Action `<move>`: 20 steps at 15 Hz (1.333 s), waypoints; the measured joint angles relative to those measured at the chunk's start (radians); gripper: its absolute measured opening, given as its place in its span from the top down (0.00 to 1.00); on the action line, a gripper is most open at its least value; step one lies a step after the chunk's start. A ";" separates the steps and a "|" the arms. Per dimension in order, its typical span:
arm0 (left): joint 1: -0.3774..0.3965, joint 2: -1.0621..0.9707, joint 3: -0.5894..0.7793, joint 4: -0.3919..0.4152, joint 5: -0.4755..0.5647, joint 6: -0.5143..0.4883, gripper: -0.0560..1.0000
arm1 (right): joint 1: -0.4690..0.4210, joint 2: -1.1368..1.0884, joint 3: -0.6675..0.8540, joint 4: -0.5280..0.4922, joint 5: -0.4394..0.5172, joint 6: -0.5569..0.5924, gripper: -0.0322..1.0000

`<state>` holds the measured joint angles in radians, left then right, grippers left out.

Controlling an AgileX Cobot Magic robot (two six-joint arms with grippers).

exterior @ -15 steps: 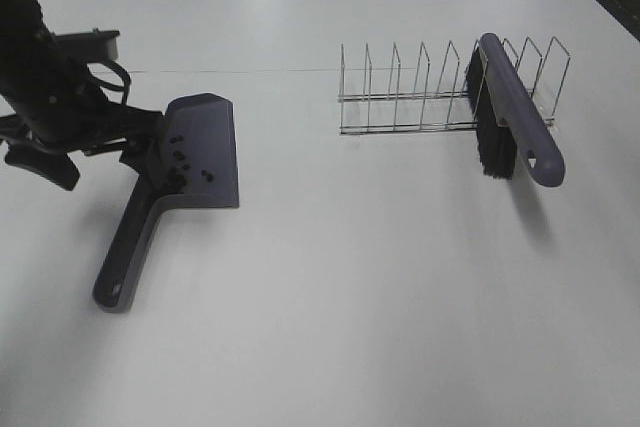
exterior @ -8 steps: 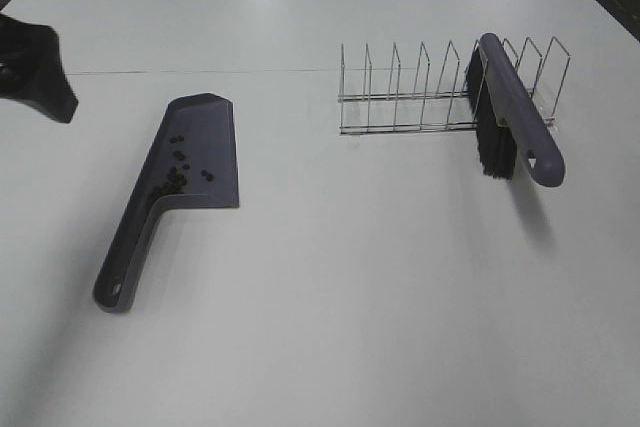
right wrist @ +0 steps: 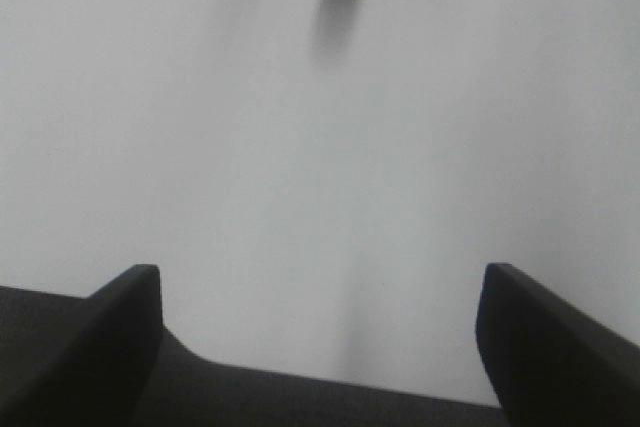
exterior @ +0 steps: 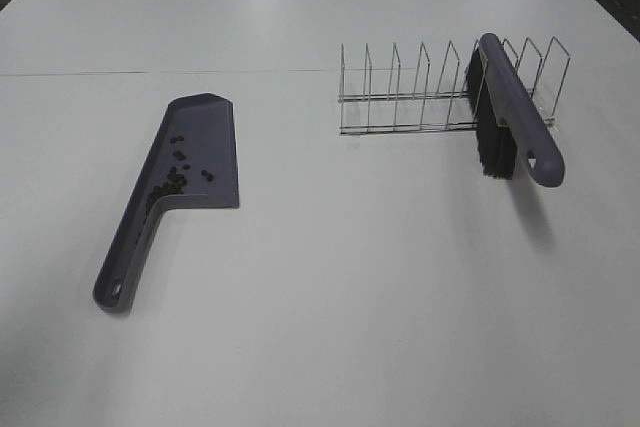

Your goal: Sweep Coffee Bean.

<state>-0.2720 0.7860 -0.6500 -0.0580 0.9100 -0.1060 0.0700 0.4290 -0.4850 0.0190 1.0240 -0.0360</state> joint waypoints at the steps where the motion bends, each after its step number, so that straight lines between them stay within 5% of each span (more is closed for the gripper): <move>1: 0.000 -0.084 0.052 0.000 0.000 0.000 0.13 | 0.000 -0.027 0.002 0.000 -0.011 0.000 0.24; 6: 0.000 -0.430 0.115 0.001 0.035 -0.019 0.13 | 0.000 -0.136 0.003 0.000 0.019 0.000 0.24; 9: 0.000 -0.537 0.120 0.045 0.160 -0.019 0.13 | 0.000 -0.235 0.025 0.000 0.076 -0.001 0.24; 14: 0.000 -0.765 0.126 0.058 0.162 -0.019 0.17 | 0.000 -0.432 0.026 0.000 0.079 -0.005 0.24; 20: 0.000 -0.793 0.129 0.058 0.163 0.028 0.17 | 0.000 -0.432 0.031 0.000 0.083 -0.005 0.24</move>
<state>-0.2720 -0.0070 -0.5210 0.0000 1.0730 -0.0780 0.0700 -0.0030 -0.4540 0.0190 1.1070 -0.0410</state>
